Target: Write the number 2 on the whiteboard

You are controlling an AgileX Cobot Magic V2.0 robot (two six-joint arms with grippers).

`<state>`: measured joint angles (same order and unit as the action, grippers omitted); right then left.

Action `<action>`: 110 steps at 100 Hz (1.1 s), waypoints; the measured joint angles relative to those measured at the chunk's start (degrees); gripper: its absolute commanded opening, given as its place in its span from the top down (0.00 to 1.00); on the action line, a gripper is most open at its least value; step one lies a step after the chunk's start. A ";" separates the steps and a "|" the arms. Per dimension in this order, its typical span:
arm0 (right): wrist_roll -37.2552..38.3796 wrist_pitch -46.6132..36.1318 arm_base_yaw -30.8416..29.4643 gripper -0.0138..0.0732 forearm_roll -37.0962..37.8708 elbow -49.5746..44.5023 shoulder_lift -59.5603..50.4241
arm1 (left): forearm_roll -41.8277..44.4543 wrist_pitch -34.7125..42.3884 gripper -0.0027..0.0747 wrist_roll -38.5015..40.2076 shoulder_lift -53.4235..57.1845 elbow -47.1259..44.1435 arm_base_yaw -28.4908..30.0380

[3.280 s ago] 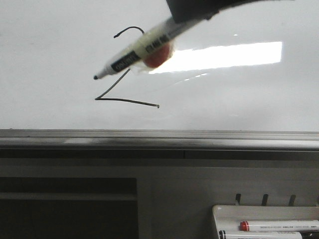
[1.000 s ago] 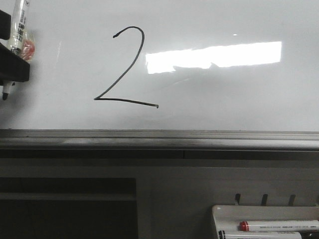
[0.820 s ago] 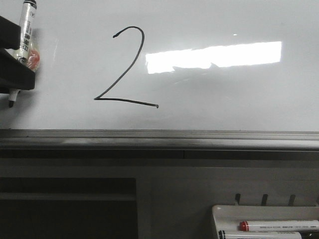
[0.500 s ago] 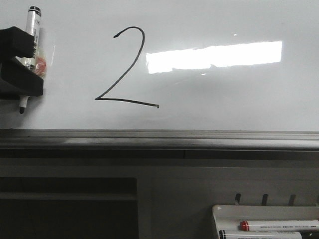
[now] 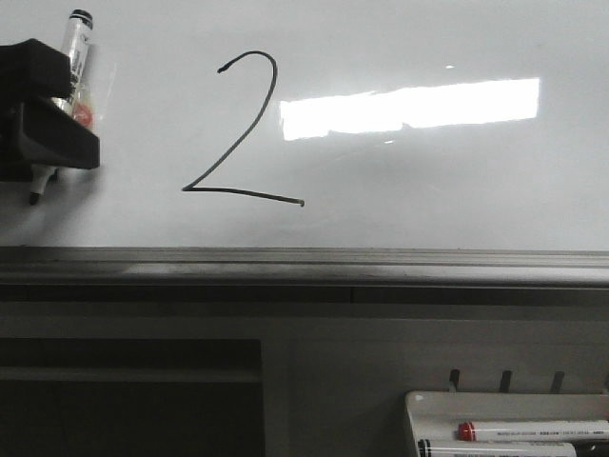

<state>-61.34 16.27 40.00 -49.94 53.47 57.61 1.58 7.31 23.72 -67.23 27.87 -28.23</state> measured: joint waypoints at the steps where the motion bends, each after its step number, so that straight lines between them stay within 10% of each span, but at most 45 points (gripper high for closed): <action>1: 0.00 0.00 0.00 0.31 0.00 0.00 0.00 | 0.00 0.11 0.28 0.00 0.00 0.00 0.00; 110: 0.11 0.13 0.00 0.31 -0.48 0.00 0.00 | -3.43 -0.37 0.26 0.13 0.20 0.50 -3.40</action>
<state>-61.24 16.40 40.00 -50.42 53.47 57.61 -1.85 6.94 23.85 -67.03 28.37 -31.63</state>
